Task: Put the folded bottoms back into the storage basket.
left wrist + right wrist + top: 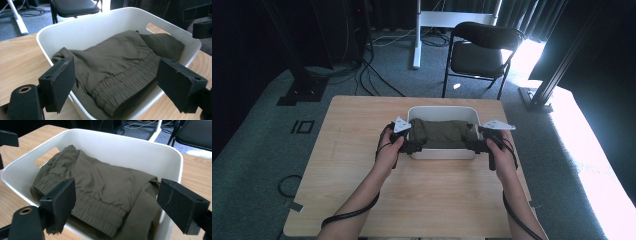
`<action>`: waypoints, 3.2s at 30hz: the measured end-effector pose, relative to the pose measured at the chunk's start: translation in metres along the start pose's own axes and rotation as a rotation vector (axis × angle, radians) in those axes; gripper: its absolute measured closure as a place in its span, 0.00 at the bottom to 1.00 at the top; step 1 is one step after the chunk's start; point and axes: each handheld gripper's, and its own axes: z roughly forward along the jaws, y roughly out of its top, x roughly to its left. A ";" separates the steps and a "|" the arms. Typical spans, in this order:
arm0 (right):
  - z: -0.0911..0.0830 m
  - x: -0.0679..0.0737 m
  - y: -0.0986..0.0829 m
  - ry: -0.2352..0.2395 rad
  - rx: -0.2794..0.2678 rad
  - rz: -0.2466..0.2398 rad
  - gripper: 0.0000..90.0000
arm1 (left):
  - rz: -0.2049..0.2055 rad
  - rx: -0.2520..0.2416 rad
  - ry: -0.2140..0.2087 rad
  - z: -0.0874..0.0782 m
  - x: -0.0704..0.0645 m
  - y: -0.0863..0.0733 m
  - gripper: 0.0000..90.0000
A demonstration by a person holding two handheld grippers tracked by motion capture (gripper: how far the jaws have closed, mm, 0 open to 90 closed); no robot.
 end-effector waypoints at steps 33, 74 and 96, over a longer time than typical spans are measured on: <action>-0.038 -0.011 -0.081 -0.052 0.049 -0.004 0.15 | 0.023 0.071 0.054 -0.036 0.011 -0.062 0.19; -0.071 -0.024 -0.148 -0.234 0.175 0.062 0.15 | -0.055 0.184 0.268 -0.072 0.033 -0.136 0.19; -0.069 -0.025 -0.151 -0.281 0.226 0.122 0.13 | -0.189 0.279 0.421 -0.075 0.031 -0.143 0.02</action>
